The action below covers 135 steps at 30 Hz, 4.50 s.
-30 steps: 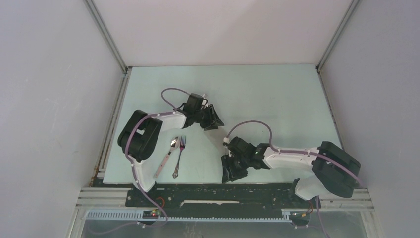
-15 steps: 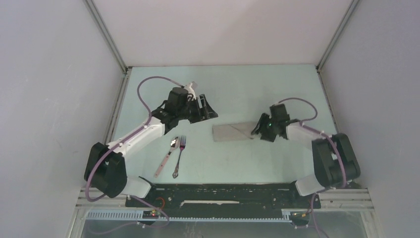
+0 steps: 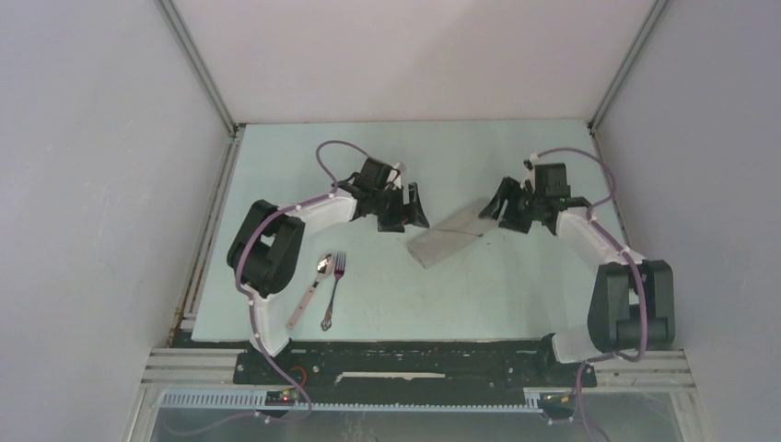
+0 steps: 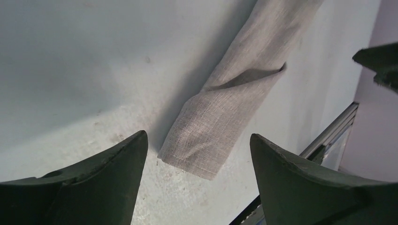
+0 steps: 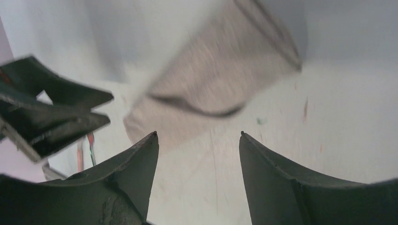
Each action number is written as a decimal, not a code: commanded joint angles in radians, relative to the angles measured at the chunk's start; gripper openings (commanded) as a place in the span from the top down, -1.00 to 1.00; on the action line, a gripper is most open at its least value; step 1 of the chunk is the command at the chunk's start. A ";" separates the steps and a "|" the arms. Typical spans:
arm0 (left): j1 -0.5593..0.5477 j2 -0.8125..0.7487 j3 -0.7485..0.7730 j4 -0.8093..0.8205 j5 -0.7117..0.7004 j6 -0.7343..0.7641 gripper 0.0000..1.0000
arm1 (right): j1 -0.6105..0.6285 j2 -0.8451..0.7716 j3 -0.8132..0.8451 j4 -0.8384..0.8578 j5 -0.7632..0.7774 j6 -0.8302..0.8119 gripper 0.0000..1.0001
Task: Fold the napkin into a case and place the utensils inside
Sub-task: Rotate the smaller rectangle-folded napkin at the center of the board, then move the smaller rectangle folded napkin to the corner of the board.
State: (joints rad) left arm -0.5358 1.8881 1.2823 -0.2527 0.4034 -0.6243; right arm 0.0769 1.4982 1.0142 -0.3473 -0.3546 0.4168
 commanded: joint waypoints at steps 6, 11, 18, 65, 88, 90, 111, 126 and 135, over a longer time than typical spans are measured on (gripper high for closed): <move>-0.093 0.180 0.087 -0.013 0.068 0.060 -0.48 | -0.110 -0.170 -0.234 -0.046 -0.147 -0.036 -0.44; -0.231 0.201 0.029 0.181 0.115 -0.143 -0.27 | -0.228 -0.199 -0.261 -0.040 -0.122 -0.042 -0.45; -0.485 0.265 0.065 0.533 0.190 -0.524 -0.44 | -0.284 -0.161 -0.201 -0.103 -0.039 -0.089 -0.46; -0.314 -0.413 -0.461 0.378 0.021 -0.329 -0.60 | -0.127 0.397 0.300 -0.036 -0.331 -0.069 -0.39; -0.300 -0.906 -0.600 0.188 -0.047 -0.161 -0.66 | 0.570 0.311 0.225 -0.740 0.836 0.034 -0.25; -0.298 -0.928 -0.609 0.188 -0.039 -0.159 -0.67 | 0.578 0.335 0.230 -0.727 0.835 0.052 -0.26; -0.264 -1.046 -0.658 0.184 0.025 -0.137 -0.68 | 0.576 0.537 0.316 -0.717 0.994 0.121 -0.04; -0.245 -1.075 -0.669 0.186 0.067 -0.116 -0.69 | 0.325 0.552 0.209 -0.694 1.177 0.025 1.00; -0.239 -1.070 -0.661 0.191 0.100 -0.098 -0.69 | 0.184 0.533 0.070 -0.570 1.274 -0.127 1.00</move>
State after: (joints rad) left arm -0.7837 0.8307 0.6170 -0.0917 0.4702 -0.7574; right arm 0.2993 2.0460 1.1584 -1.0164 0.8413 0.3706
